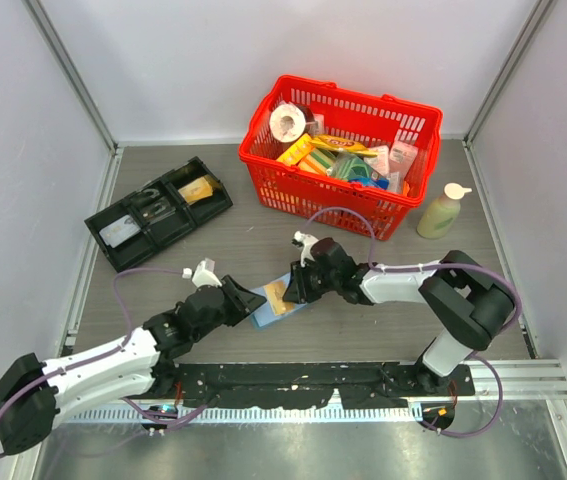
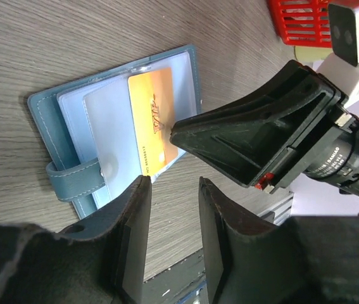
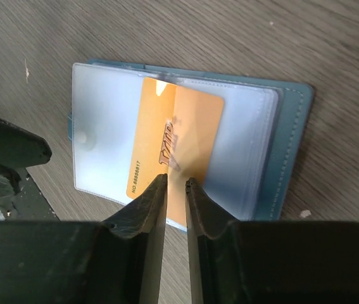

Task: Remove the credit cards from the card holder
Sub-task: Remove the credit card from the card holder.

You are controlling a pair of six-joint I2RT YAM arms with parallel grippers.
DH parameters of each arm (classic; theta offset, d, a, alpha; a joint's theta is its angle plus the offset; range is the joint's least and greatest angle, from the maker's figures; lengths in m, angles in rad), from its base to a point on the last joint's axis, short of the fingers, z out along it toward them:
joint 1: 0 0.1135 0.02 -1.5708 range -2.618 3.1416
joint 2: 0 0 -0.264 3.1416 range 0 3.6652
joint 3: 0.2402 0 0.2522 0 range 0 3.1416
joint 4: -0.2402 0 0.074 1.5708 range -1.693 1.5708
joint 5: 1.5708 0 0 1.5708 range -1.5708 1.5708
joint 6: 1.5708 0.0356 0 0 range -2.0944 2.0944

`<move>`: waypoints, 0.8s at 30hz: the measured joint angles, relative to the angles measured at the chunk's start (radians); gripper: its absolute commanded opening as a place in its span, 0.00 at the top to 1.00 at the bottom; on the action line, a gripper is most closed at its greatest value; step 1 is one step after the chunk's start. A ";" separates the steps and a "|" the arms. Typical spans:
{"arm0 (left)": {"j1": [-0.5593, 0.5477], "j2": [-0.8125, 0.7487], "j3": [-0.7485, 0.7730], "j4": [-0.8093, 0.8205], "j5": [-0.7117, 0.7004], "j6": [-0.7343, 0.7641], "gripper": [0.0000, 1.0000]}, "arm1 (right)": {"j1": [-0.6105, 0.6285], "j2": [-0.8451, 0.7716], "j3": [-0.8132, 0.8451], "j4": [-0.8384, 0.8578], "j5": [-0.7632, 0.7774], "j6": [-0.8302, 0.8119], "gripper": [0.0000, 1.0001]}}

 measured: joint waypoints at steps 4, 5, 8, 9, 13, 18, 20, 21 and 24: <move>0.000 0.027 0.000 0.026 0.001 0.004 0.53 | -0.040 0.006 -0.053 0.096 -0.059 0.056 0.77; 0.000 0.041 0.000 0.036 0.002 0.005 0.53 | -0.049 0.006 -0.067 0.119 -0.072 0.069 0.77; 0.001 0.119 0.000 0.079 0.005 0.003 0.53 | -0.070 0.007 -0.096 0.163 -0.098 0.095 0.77; 0.005 0.151 0.000 0.095 0.008 0.003 0.53 | -0.077 0.010 -0.104 0.177 -0.110 0.103 0.78; 0.039 0.269 0.000 0.179 0.035 0.003 0.54 | -0.091 0.013 -0.119 0.204 -0.136 0.122 0.77; 0.072 0.366 0.010 0.277 0.070 0.004 0.55 | -0.098 0.013 -0.126 0.213 -0.151 0.129 0.77; 0.075 0.396 0.021 0.304 0.082 0.005 0.55 | -0.099 0.015 -0.127 0.216 -0.154 0.131 0.78; 0.075 0.409 0.024 0.319 0.088 0.005 0.55 | -0.100 0.015 -0.127 0.217 -0.155 0.131 0.78; 0.076 0.445 0.029 0.354 0.109 0.004 0.55 | -0.102 0.015 -0.128 0.218 -0.158 0.133 0.77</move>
